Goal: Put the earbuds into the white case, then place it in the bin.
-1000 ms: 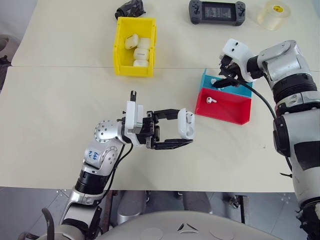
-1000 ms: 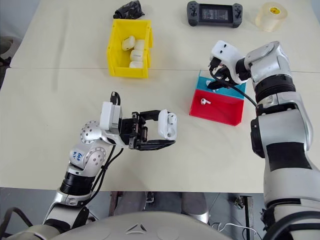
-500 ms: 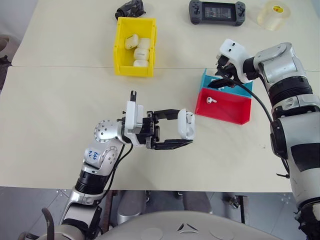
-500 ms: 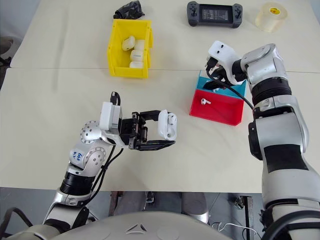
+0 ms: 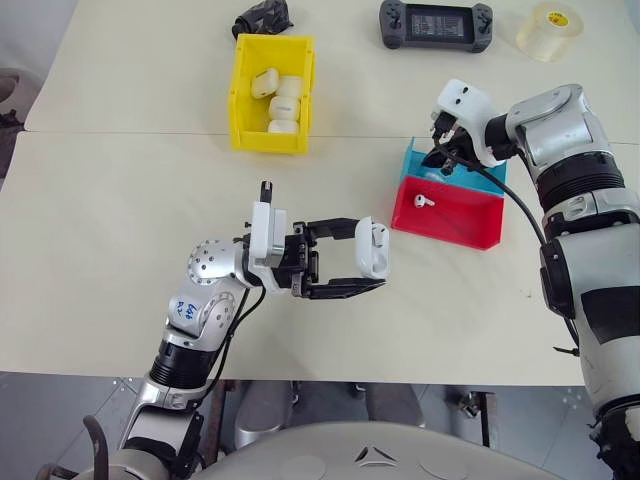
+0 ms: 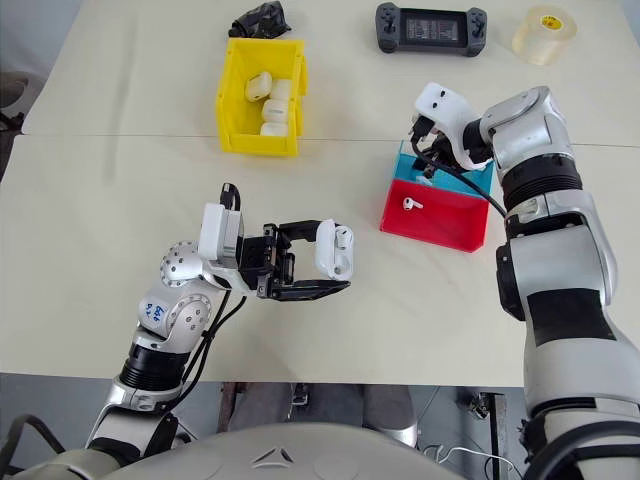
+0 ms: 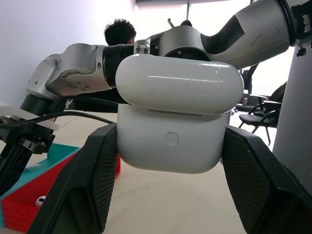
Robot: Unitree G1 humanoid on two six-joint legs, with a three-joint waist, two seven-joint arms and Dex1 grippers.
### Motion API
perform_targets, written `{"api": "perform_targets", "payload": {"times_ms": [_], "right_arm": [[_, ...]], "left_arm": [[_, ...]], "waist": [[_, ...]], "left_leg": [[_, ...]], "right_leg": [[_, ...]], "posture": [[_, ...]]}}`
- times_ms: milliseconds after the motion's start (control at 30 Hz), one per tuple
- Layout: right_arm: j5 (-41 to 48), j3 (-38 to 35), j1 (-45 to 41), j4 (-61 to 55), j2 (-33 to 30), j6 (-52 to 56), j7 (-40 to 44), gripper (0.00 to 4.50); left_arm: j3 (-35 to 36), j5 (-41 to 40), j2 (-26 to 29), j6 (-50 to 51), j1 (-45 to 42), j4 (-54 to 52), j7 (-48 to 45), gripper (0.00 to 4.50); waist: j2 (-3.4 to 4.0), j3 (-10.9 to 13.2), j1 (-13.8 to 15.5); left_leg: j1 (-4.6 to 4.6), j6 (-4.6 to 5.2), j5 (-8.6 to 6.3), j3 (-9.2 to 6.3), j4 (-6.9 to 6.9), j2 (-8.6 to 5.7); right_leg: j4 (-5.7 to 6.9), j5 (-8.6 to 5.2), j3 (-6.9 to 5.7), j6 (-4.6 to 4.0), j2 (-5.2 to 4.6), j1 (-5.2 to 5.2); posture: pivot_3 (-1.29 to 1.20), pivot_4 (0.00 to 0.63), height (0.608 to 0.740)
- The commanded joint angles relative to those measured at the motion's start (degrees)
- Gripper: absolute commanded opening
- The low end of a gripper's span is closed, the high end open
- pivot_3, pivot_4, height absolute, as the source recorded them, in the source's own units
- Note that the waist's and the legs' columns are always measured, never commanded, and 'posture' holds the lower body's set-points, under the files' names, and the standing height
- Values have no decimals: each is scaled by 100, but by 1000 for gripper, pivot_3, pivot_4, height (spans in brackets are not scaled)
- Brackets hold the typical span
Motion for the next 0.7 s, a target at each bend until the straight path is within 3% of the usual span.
{"api": "perform_targets", "payload": {"times_ms": [33,133,233,533,700], "right_arm": [[122,-108,40,-168,-38,64,74,195],[223,-189,-6,-206,-108,97,156,195],[345,-282,-107,-302,-259,23,315,791],[285,-235,-159,-431,-655,-435,616,3791],[169,-107,-86,-383,-725,-848,774,3791]], "left_arm": [[38,-97,-2,-58,-78,-200,2,2870],[38,-97,-9,-56,-86,-195,8,2870],[40,-98,-8,-55,-76,-201,14,2870],[31,-117,-16,-48,-70,-197,-3,2870],[29,-110,-29,-60,-64,-195,2,2870]], "waist": [[0,0,0],[0,0,0],[1,1,1],[1,1,8],[1,1,8]], "left_leg": [[0,0,0,0,0,0],[0,0,0,0,0,0],[-1,0,0,1,0,0],[-2,0,0,1,-2,-1],[-2,0,0,1,-2,-1]], "right_leg": [[0,0,0,0,0,0],[0,0,0,0,0,0],[0,0,0,0,0,0],[-2,0,0,0,-1,0],[-3,0,0,0,-1,0]], "posture": [[0,150,740],[0,150,740],[0,150,740],[0,150,740],[0,150,740]]}}
